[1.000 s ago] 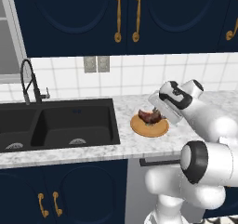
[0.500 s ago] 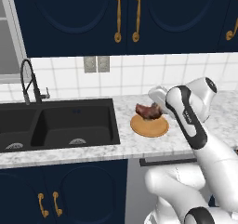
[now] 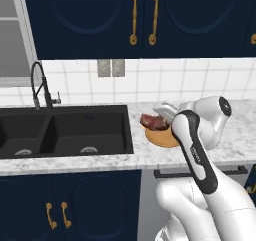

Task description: Pick up the knife from the drawer and place it on the cutting board. Then place the meat from the plate to the cutting board.

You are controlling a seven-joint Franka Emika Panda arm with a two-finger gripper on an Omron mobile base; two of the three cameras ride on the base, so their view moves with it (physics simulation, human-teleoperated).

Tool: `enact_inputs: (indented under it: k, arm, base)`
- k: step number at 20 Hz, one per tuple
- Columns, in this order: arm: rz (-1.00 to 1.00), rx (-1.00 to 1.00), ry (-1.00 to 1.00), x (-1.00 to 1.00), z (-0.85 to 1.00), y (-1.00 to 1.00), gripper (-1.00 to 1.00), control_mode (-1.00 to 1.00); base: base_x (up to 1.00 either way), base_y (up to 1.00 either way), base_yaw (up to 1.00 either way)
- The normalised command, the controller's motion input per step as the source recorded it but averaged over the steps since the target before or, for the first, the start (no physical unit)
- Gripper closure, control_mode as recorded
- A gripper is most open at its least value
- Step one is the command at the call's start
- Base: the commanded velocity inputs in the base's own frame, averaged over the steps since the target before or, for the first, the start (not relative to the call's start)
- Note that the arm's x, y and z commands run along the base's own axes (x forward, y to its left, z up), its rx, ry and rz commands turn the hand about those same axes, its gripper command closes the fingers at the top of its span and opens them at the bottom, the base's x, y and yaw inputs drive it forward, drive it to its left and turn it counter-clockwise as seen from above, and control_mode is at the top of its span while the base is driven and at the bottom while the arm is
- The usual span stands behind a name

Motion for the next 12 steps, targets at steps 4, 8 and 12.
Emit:
enact_inputs:
  k: [4, 8, 12]
  arm:
    - [0.00, 0.00, 0.00, 0.00, 0.00, 0.00, 1.00, 1.00]
    - [0.00, 0.00, 0.00, 0.00, 0.00, 0.00, 1.00, 1.00]
    - [0.00, 0.00, 0.00, 0.00, 0.00, 0.00, 1.00, 1.00]
  base:
    - [-0.09, 0.71, 0.26]
    - [-0.11, 0.98, 0.06]
    - [-0.01, 1.00, 0.11]
